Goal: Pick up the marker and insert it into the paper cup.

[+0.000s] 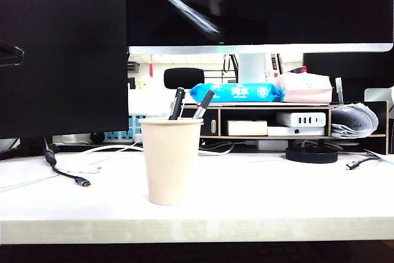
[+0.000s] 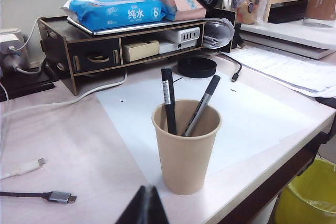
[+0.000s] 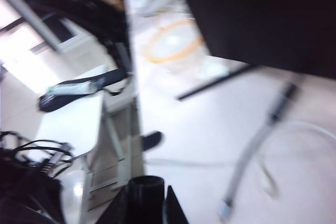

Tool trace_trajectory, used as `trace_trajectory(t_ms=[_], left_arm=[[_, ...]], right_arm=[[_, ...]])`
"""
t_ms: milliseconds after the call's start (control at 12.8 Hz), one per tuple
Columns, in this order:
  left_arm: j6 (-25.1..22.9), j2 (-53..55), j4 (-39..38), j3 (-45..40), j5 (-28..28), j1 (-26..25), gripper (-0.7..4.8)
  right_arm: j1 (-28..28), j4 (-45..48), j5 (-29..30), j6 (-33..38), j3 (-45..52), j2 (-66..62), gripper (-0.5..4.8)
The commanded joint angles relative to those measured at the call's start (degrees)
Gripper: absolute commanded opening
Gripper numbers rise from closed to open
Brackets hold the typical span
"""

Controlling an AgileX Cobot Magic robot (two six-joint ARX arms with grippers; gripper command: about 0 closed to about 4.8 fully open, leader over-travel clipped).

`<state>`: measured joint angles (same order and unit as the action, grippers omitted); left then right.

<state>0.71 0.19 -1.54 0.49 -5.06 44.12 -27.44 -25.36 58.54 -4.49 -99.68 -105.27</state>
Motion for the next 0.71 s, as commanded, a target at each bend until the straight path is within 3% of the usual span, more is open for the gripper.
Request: trace_trajectory(t_ms=[78,549,706], left_arm=[[-0.2,0.0,0.3,0.0,0.2,0.0,-0.04],[-0.2,0.0,0.3,0.0,0.2,0.0,-0.04],[-0.2,0.0,0.3,0.0,0.2,0.0,-0.04]], right_arm=[[-2.9,3.2,1.8,0.1,-0.2,0.4,0.5],[-4.2,0.7,-0.7,1.2,-0.2,6.5,0.54],[-4.4,-5.2,-2.2,1.4,-0.1,12.9,0.59]])
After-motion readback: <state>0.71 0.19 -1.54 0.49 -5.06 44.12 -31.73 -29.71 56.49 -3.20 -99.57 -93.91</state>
